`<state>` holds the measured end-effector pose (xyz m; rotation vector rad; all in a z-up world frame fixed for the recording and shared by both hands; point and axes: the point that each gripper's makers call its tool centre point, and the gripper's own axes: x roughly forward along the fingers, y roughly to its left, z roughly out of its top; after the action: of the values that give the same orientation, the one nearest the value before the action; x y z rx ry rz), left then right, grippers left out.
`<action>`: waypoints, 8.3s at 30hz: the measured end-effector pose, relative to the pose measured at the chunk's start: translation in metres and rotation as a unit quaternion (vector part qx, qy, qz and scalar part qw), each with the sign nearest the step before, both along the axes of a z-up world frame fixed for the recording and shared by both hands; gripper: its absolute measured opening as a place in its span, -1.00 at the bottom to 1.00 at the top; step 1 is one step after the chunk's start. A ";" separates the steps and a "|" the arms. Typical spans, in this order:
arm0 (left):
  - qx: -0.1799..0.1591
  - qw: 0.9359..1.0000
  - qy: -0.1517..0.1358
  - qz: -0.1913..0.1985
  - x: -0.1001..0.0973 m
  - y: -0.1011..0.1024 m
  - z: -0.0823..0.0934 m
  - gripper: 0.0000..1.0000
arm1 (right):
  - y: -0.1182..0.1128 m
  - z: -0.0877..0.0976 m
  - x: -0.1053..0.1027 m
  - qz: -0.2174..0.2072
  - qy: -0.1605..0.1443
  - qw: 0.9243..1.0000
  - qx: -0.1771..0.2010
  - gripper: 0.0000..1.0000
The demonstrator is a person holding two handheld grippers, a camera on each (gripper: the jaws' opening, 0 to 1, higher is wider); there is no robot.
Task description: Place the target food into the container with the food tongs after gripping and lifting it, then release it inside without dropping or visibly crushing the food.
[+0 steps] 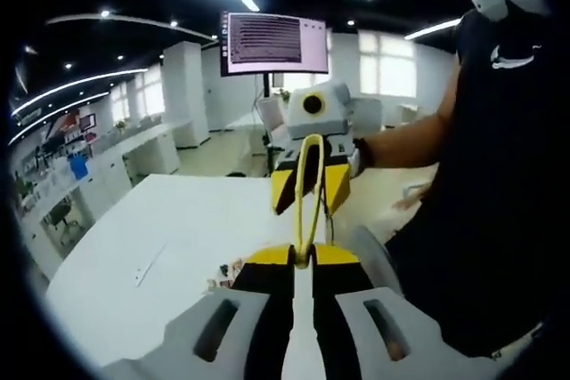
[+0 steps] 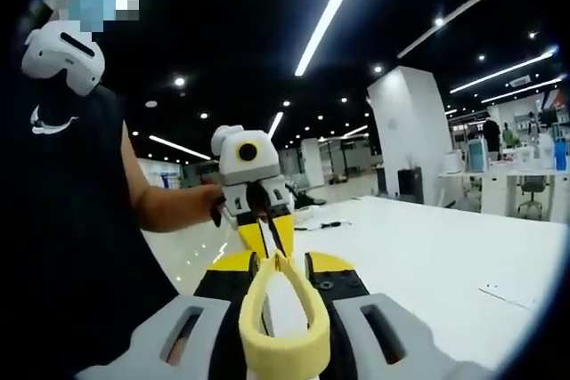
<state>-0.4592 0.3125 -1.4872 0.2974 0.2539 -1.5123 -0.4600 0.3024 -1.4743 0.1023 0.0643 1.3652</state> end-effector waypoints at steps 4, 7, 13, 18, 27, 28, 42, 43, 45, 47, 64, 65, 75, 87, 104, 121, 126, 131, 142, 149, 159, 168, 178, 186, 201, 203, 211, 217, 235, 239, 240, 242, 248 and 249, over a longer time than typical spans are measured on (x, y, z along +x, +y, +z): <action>-0.005 1.000 -0.008 0.000 0.001 -0.004 0.005 -1.00 | 0.006 0.002 0.000 0.007 0.003 1.000 0.002 -0.53; -0.017 1.000 -0.011 0.001 0.003 -0.008 0.010 -1.00 | 0.009 0.000 0.000 0.010 0.009 1.000 0.002 -0.50; -0.023 1.000 -0.009 -0.004 0.001 -0.011 0.010 -1.00 | 0.006 0.000 0.001 0.009 0.005 1.000 0.006 -0.60; -0.026 1.000 -0.010 -0.004 0.001 -0.012 0.013 -1.00 | 0.004 0.000 0.000 0.011 -0.005 1.000 0.005 -0.62; -0.037 0.999 -0.006 0.003 0.001 -0.015 0.016 -1.00 | 0.002 0.003 -0.002 0.010 0.006 1.000 0.014 -0.66; -0.037 0.999 -0.006 0.002 0.001 -0.015 0.016 -1.00 | 0.002 0.003 -0.002 0.010 0.006 1.000 0.015 -0.65; -0.036 0.999 0.004 -0.005 -0.005 -0.013 0.020 -0.99 | 0.004 0.014 -0.008 0.023 0.025 0.999 0.042 -0.67; -0.035 0.999 0.004 -0.005 -0.006 -0.013 0.021 -0.99 | 0.005 0.014 -0.009 0.024 0.029 0.998 0.041 -0.67; -0.029 1.000 0.000 -0.004 -0.005 -0.012 0.021 -0.98 | 0.005 0.010 -0.009 0.024 0.027 0.999 0.030 -0.69; -0.021 1.000 -0.002 -0.006 -0.005 -0.012 0.020 -0.98 | 0.006 0.006 -0.010 0.026 0.023 0.999 0.019 -0.70; -0.029 1.000 0.002 0.007 -0.005 -0.012 0.019 -1.00 | -0.001 0.024 -0.003 0.010 0.025 0.996 0.088 -0.57; -0.027 1.000 0.001 0.007 -0.005 -0.012 0.018 -1.00 | -0.003 0.025 -0.003 0.010 0.024 0.996 0.089 -0.55; -0.040 0.999 0.004 0.009 -0.006 -0.017 0.024 -1.00 | -0.001 0.021 -0.004 0.013 0.014 0.997 0.073 -0.59; -0.030 0.999 0.011 0.003 -0.010 -0.018 0.023 -0.89 | -0.002 0.021 -0.008 0.025 0.027 0.996 0.077 -0.62; -0.022 1.000 0.005 0.006 -0.008 -0.016 0.019 -0.73 | 0.001 0.015 -0.008 0.024 -0.006 0.999 0.037 -0.52; -0.054 0.998 -0.035 0.024 0.001 -0.013 0.029 -0.58 | -0.001 0.024 -0.001 0.003 -0.011 0.999 0.051 -0.48; -0.049 0.997 -0.024 0.048 0.008 -0.003 0.027 -0.40 | -0.005 0.023 0.003 -0.002 -0.008 0.999 0.049 -0.47; -0.047 0.994 -0.027 0.091 0.023 0.005 0.018 0.34 | -0.013 0.016 0.010 -0.014 -0.002 1.000 0.028 -0.45; -0.046 0.989 -0.001 0.140 0.038 0.023 -0.003 0.98 | -0.041 0.010 0.024 -0.045 -0.002 0.999 -0.015 -0.45; -0.057 0.982 0.002 0.182 0.049 0.026 -0.014 0.98 | -0.072 0.012 0.039 -0.049 -0.001 0.998 -0.044 -0.44; -0.079 0.971 -0.029 0.224 0.051 0.028 -0.033 0.98 | -0.111 -0.004 0.056 -0.066 -0.005 0.994 -0.085 -0.44; -0.048 0.957 -0.037 0.285 0.059 0.045 -0.067 0.98 | -0.131 -0.037 0.069 -0.060 -0.018 0.990 -0.127 -0.46; -0.032 0.956 -0.023 0.291 0.056 0.067 -0.098 0.98 | -0.124 -0.068 0.077 -0.068 -0.019 0.982 -0.173 -0.48; -0.018 0.962 -0.022 0.271 0.063 0.095 -0.119 0.98 | -0.113 -0.100 0.077 -0.082 -0.007 0.972 -0.221 -0.48; -0.009 0.961 -0.012 0.275 0.060 0.116 -0.139 0.98 | -0.113 -0.147 0.084 -0.102 0.014 0.960 -0.260 -0.49; -0.011 0.960 -0.013 0.278 0.060 0.115 -0.135 0.98 | -0.113 -0.154 0.084 -0.100 0.019 0.959 -0.266 -0.49; -0.009 0.956 -0.021 0.294 0.051 0.114 -0.116 0.98 | -0.119 -0.193 0.086 -0.092 0.021 0.948 -0.303 -0.48; -0.008 0.950 -0.023 0.312 0.051 0.116 -0.109 0.98 | -0.114 -0.225 0.092 -0.085 0.033 0.946 -0.312 -0.48; -0.002 0.941 -0.009 0.337 0.042 0.123 -0.116 0.97 | -0.110 -0.302 0.105 -0.063 0.053 0.928 -0.364 -0.47; -0.005 0.939 -0.007 0.343 0.042 0.126 -0.116 0.94 | -0.109 -0.318 0.107 -0.064 0.059 0.923 -0.375 -0.47; -0.006 0.939 -0.005 0.345 0.042 0.126 -0.116 0.94 | -0.108 -0.319 0.108 -0.065 0.062 0.924 -0.372 -0.47; -0.009 0.938 -0.004 0.346 0.041 0.126 -0.115 0.94 | -0.106 -0.324 0.110 -0.068 0.063 0.922 -0.375 -0.47; -0.011 0.936 -0.002 0.353 0.038 0.130 -0.118 0.92 | -0.107 -0.339 0.112 -0.066 0.066 0.914 -0.395 -0.46; -0.011 0.935 -0.001 0.354 0.038 0.130 -0.118 0.91 | -0.108 -0.342 0.112 -0.065 0.069 0.912 -0.398 -0.46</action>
<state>-0.4211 0.4428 -1.6054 0.1594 0.3019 -0.7990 -0.3477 0.1946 -1.8164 -0.4779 0.7138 1.1079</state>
